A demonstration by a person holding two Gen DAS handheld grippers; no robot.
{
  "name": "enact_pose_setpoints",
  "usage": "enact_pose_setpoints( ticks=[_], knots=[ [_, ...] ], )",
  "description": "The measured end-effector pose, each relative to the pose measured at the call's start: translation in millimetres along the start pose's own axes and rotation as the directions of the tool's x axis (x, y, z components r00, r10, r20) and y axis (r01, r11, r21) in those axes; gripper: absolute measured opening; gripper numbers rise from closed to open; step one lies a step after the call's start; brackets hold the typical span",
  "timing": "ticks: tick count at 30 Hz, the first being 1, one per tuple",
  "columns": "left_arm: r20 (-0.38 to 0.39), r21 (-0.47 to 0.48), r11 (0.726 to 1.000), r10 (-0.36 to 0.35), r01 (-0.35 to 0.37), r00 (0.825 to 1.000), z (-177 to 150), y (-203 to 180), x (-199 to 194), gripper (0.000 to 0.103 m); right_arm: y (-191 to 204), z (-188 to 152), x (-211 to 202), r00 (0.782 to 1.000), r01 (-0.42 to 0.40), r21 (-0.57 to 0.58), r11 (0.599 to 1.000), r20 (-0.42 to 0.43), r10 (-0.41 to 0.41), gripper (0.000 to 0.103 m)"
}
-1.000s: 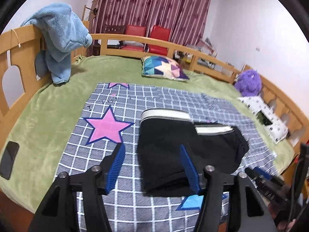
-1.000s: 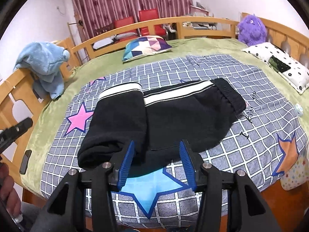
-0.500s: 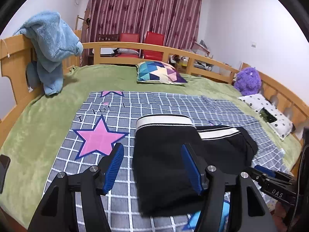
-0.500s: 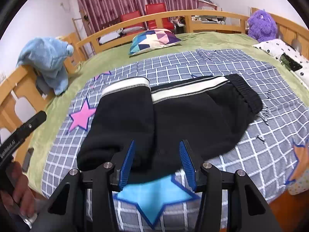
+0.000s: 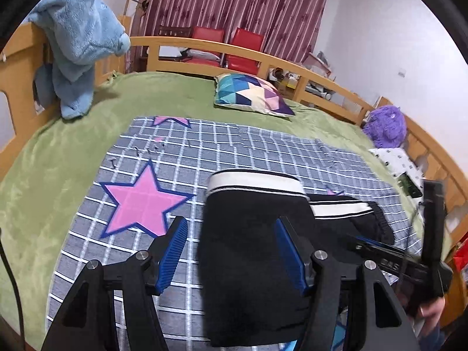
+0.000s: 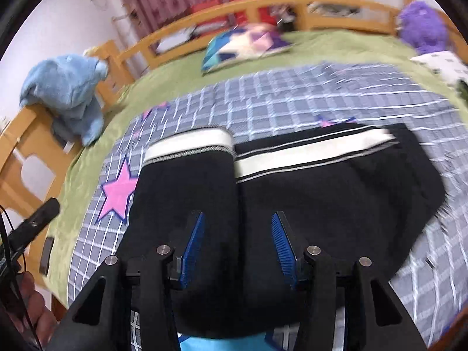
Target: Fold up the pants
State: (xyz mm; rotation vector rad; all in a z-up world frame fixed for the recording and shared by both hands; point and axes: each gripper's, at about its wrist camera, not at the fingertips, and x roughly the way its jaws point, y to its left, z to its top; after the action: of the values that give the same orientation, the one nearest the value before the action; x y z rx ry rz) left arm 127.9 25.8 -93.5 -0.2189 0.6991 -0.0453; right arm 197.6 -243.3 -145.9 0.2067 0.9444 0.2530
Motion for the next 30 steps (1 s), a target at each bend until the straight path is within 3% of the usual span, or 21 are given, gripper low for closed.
enact_pose_setpoints(
  ticks=[6, 9, 10, 11, 12, 16, 18, 22, 25, 30],
  knots=[
    [-0.023, -0.027, 0.999, 0.036, -0.037, 0.999, 3.0, 12.5, 6.8, 0.060, -7.6, 2.5, 70.8, 0.982, -0.109, 0.018, 0.994, -0.151, 0.110, 0.048],
    [-0.050, -0.046, 0.998, 0.034, -0.037, 0.998, 4.6, 17.8, 13.6, 0.060, -10.0, -0.3, 91.7, 0.960, -0.193, 0.049, 0.980, -0.199, 0.199, 0.048],
    [-0.055, -0.052, 0.998, 0.034, -0.037, 0.998, 4.8, 18.7, 15.1, 0.060, -9.9, -0.8, 94.2, 0.953, -0.215, 0.058, 0.975, -0.207, 0.223, 0.045],
    [-0.060, -0.058, 0.998, 0.034, -0.037, 0.998, 4.4, 19.6, 16.6, 0.060, -7.9, -0.6, 96.0, 0.945, -0.240, 0.063, 0.969, -0.212, 0.248, 0.033],
    [-0.065, -0.061, 0.997, 0.037, -0.041, 0.997, 4.0, 19.9, 18.1, 0.060, -5.1, 0.0, 94.9, 0.944, -0.252, 0.050, 0.966, -0.207, 0.257, 0.012],
    [-0.071, -0.039, 0.996, 0.073, -0.076, 0.995, 1.4, 16.1, 24.1, 0.060, 3.0, 10.7, 64.3, 0.958, -0.267, -0.045, 0.963, -0.116, 0.260, 0.009],
    [-0.071, -0.024, 0.996, 0.090, -0.091, 0.993, 0.0, 13.7, 26.3, 0.060, -4.2, 25.3, 32.7, 0.951, -0.307, -0.051, 0.950, -0.046, 0.305, 0.009],
    [-0.078, -0.004, 0.995, 0.096, -0.096, 0.992, -2.2, 8.5, 28.9, 0.060, -26.3, 50.0, -7.4, 0.974, -0.220, -0.098, 0.970, 0.028, 0.224, 0.009],
    [-0.083, 0.014, 0.995, 0.100, -0.099, 0.992, -3.9, 4.6, 31.2, 0.060, -59.6, 61.6, -28.2, 0.991, -0.112, -0.126, 0.986, 0.054, 0.120, 0.009],
    [-0.089, 0.040, 0.993, 0.117, -0.113, 0.989, -6.3, -1.3, 35.4, 0.060, -113.8, 62.1, -29.3, 0.999, 0.022, -0.132, 0.991, 0.049, -0.016, 0.009]
  ],
)
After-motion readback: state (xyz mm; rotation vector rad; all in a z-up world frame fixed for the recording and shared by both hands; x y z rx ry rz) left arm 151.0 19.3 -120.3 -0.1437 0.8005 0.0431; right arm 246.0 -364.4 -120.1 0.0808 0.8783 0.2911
